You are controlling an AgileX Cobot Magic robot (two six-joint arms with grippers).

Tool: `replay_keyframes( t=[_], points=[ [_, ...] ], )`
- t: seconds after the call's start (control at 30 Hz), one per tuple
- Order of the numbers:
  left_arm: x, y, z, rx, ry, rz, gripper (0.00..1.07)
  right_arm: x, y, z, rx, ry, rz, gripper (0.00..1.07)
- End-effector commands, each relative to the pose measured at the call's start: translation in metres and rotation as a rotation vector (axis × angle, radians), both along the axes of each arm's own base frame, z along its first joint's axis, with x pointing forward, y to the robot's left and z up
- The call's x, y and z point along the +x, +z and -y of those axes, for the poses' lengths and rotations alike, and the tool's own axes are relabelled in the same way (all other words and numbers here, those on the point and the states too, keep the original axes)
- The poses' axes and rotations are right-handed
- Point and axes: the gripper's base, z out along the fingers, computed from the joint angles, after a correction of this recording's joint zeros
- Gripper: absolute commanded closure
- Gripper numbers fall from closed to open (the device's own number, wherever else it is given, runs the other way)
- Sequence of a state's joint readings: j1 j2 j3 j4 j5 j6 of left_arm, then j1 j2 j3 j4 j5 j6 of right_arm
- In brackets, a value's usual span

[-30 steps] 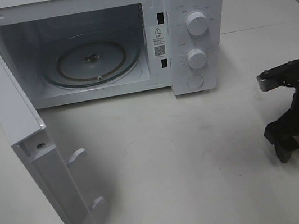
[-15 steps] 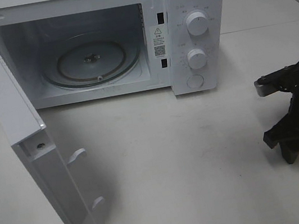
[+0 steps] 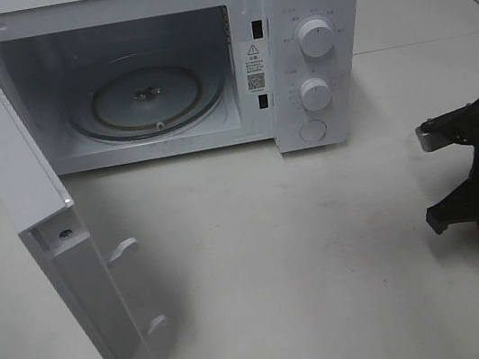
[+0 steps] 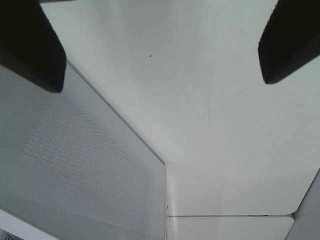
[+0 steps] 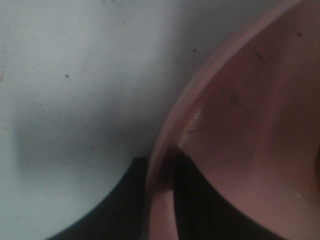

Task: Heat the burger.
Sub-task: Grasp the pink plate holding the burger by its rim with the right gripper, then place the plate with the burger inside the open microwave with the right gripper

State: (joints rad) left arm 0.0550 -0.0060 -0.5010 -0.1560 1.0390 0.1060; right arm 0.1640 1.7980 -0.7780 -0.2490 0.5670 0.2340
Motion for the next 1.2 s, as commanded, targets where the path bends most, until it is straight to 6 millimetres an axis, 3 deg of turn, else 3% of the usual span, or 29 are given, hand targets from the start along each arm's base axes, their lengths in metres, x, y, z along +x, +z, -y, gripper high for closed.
replay_keyframes(
  t=[0.03, 0.33, 0.9, 1.2],
  points=[
    [-0.002, -0.001, 0.000, -0.008, 0.003, 0.028, 0.07, -0.002, -0.002, -0.005, -0.020, -0.010, -0.011, 1.07],
    [-0.002, -0.001, 0.000, -0.008, 0.003, 0.028, 0.07, -0.003, 0.007, -0.015, -0.230, 0.022, 0.004, 1.07],
    [-0.002, -0.001, 0.000, -0.008, 0.003, 0.028, 0.07, -0.010, 0.015, -0.032, -0.403, 0.111, 0.029, 1.07],
    [-0.002, -0.001, 0.000, -0.008, 0.003, 0.028, 0.07, -0.021, 0.044, -0.048, -0.423, 0.178, 0.110, 1.07]
  ],
)
